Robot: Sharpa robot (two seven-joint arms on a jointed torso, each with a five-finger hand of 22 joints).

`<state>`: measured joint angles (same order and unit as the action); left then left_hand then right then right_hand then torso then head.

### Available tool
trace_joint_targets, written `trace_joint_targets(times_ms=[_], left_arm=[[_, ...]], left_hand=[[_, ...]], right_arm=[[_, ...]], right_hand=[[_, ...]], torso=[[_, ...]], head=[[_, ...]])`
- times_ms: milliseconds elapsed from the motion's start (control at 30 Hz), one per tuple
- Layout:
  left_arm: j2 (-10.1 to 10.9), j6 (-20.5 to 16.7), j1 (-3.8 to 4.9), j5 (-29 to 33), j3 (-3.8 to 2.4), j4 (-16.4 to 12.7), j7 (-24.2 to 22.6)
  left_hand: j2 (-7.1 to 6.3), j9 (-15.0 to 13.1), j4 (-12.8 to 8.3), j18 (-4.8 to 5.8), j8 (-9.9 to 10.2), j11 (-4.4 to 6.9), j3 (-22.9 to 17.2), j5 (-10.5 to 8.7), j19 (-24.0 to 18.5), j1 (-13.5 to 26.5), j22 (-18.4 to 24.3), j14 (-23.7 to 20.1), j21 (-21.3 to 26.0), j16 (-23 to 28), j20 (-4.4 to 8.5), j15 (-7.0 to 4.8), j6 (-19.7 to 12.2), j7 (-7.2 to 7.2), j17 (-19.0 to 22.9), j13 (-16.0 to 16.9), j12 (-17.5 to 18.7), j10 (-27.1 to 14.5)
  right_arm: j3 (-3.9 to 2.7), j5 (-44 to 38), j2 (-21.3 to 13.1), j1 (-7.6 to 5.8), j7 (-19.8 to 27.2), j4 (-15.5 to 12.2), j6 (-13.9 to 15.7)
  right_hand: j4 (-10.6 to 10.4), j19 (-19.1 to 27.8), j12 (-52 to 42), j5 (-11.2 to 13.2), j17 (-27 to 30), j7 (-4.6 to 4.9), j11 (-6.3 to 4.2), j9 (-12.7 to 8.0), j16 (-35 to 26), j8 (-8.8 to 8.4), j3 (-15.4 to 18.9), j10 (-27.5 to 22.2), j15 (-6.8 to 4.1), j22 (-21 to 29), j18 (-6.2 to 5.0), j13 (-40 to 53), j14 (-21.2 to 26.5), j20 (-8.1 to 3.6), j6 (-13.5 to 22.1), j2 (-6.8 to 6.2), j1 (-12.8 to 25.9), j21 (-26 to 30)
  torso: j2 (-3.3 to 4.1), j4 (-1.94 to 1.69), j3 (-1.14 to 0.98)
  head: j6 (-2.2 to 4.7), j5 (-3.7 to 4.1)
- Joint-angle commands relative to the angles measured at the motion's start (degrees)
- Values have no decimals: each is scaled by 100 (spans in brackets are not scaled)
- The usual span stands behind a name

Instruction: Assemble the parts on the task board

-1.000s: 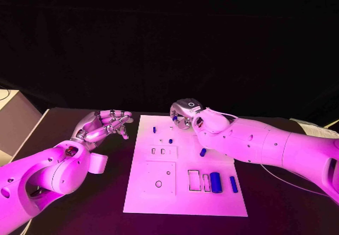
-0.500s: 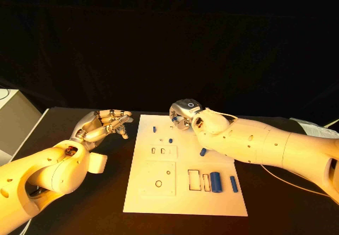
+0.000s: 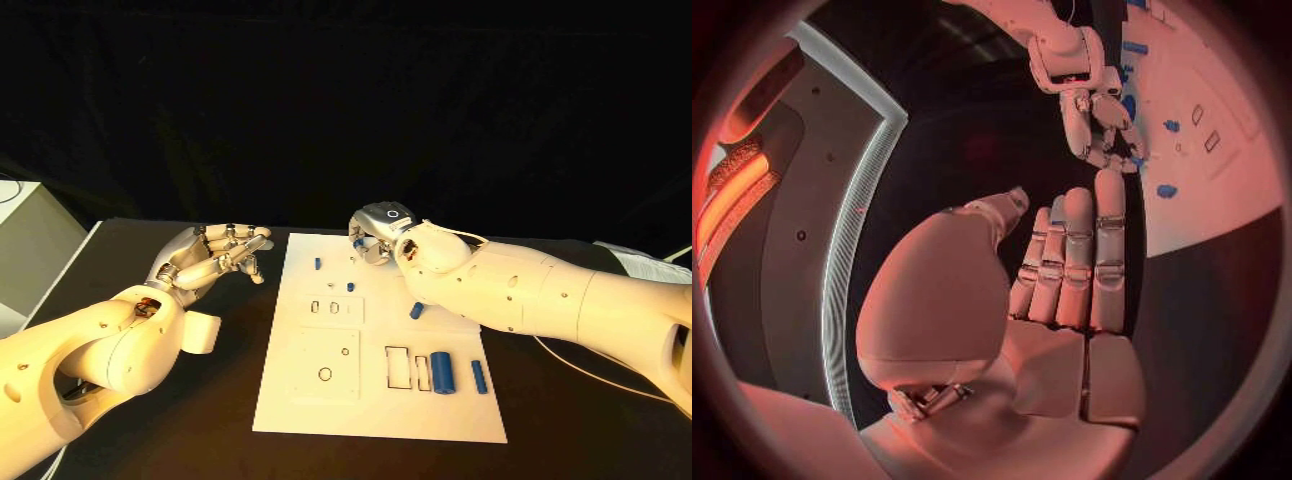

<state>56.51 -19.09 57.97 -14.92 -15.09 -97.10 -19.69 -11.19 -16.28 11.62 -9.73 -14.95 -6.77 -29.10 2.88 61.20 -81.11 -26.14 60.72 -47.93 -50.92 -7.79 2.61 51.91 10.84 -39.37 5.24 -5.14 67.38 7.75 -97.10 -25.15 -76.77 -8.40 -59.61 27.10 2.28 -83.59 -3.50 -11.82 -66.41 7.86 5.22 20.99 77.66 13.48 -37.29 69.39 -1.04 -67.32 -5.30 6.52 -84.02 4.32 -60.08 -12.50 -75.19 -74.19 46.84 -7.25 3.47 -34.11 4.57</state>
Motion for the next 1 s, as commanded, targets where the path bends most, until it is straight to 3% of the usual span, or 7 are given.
trace_joint_targets(times_ms=[33,300,467,600,767,1000], left_arm=[[-7,98,6,-14,-5,-19,-26],[2,93,6,-14,-5,-20,-23],[2,92,6,-14,-5,-17,-21],[2,92,6,-14,-5,-12,-20],[6,91,6,-14,-5,-3,-21],[10,93,6,-14,-5,11,-23]], left_hand=[[2,-7,-15,-73,-26,-7,-30,17,-32,10,-9,-33,-19,28,-5,7,-45,-8,6,5,22,-18],[2,-7,-15,-73,-26,-7,-30,17,-32,10,-9,-33,-19,28,-5,7,-45,-8,6,5,22,-18],[2,-7,-15,-73,-26,-7,-30,17,-32,10,-9,-33,-19,28,-5,7,-45,-8,6,5,22,-18],[2,-7,-15,-73,-26,-7,-30,17,-32,10,-9,-33,-19,28,-5,7,-45,-8,6,5,22,-18],[2,-7,-15,-73,-26,-7,-30,17,-32,10,-9,-33,-19,28,-5,7,-45,-8,6,5,22,-18],[2,-7,-15,-73,-26,-7,-30,17,-32,10,-9,-33,-19,28,-5,7,-45,-8,6,5,22,-18]], right_arm=[[13,-26,-8,19,1,-15,-190],[14,-8,-12,18,12,-20,-180],[14,1,-16,17,6,0,-135],[14,7,-29,17,4,-1,-109],[14,35,-75,16,5,-61,-80],[8,92,-292,14,4,-293,37]], right_hand=[[-14,34,-3,21,6,-4,-113,11,29,-27,12,82,16,0,80,222,-191,26,42,3,74,2],[-49,48,4,50,31,14,-87,26,26,-74,23,-23,38,20,75,201,-182,47,112,-63,140,25],[-118,237,5,118,496,147,73,-4,-225,-324,94,-747,167,531,-24,3,-51,161,480,-222,214,440],[-158,284,-12,147,709,145,108,-62,-337,-517,578,-1213,194,775,-70,-167,-14,202,702,-148,45,676],[-298,268,-16,140,777,53,127,-118,-346,-634,1133,-1351,209,874,-84,-251,-15,213,749,-39,-175,794],[-499,244,-31,89,812,8,144,-160,-335,-702,1527,-1445,224,911,-88,-268,-15,227,728,23,-393,854]], torso=[[-2,-9,6],[2,-3,5],[2,0,5],[3,-3,3],[2,1,-1],[-7,-1,0]], head=[[-11,15],[-12,9],[-14,11],[-17,12],[-20,11],[-14,21]])
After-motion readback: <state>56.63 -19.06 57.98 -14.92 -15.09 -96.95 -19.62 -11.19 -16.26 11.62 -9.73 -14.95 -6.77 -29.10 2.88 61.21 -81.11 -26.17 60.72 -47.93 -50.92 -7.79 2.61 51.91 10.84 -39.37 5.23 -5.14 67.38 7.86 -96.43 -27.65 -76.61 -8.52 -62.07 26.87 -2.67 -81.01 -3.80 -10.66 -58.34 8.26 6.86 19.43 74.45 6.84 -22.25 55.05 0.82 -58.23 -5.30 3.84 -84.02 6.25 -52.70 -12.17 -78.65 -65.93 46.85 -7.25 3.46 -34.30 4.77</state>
